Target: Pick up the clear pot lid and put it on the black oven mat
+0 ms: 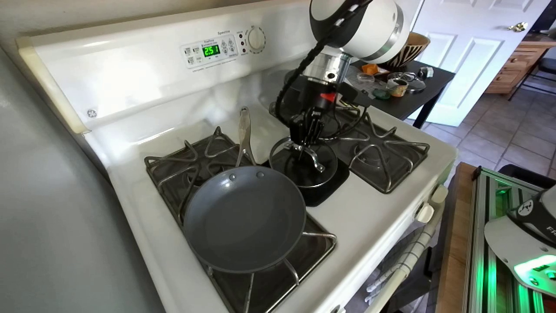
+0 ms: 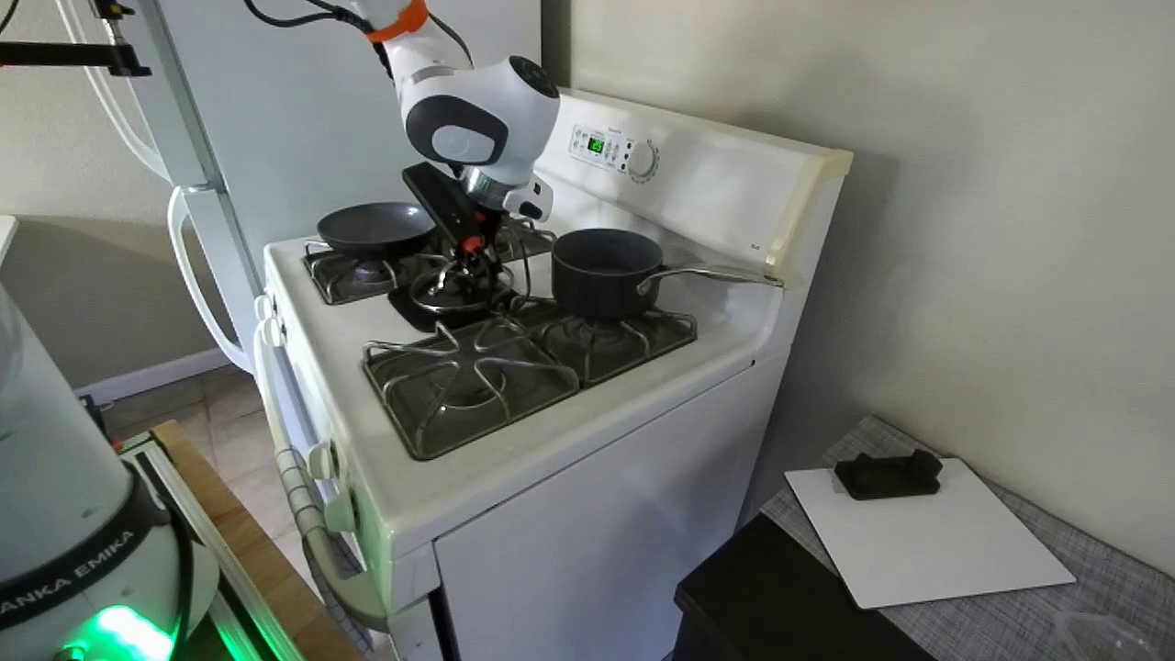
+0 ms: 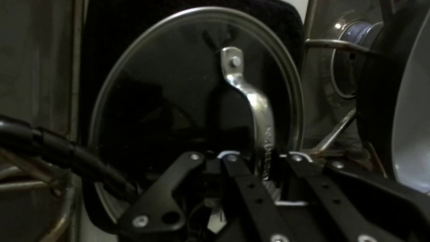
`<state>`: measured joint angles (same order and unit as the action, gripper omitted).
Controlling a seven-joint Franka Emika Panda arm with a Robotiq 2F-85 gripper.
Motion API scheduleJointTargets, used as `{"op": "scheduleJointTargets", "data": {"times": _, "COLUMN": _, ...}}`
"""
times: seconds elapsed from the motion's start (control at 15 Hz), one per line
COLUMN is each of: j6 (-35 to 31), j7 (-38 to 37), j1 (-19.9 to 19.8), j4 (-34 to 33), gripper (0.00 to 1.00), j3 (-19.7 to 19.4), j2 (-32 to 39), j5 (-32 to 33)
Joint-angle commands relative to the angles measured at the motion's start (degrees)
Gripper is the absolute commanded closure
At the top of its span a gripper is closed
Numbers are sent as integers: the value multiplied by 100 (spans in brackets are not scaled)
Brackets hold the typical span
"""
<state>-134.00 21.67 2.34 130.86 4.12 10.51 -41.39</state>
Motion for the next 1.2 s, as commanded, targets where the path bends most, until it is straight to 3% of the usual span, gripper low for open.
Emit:
{"op": "scheduleJointTargets", "data": {"times": 0.0, "j6": 58, "j7": -107, "j1": -58, "j4": 32, "gripper": 75, "j3": 39, "j2": -55, "j5": 103}}
{"op": "scheduleJointTargets", "data": {"times": 0.07, "j6": 70, "j7": -114, "j1": -60, "j4": 26, "gripper": 74, "j3": 36, "j2": -56, "j5": 116}}
{"op": "scheduleJointTargets", "data": {"times": 0.67, "j6": 315, "j7": -8, "j1": -96, "j4": 130, "gripper": 1, "j3": -18, "j2": -818, "j5": 721}}
{"op": "scheduleJointTargets", "data": {"times": 1.13, "j6": 796, "j7": 18, "j1": -40, "j4": 171, "gripper": 0, "j3": -159, "j2": -1748, "j5": 1167}}
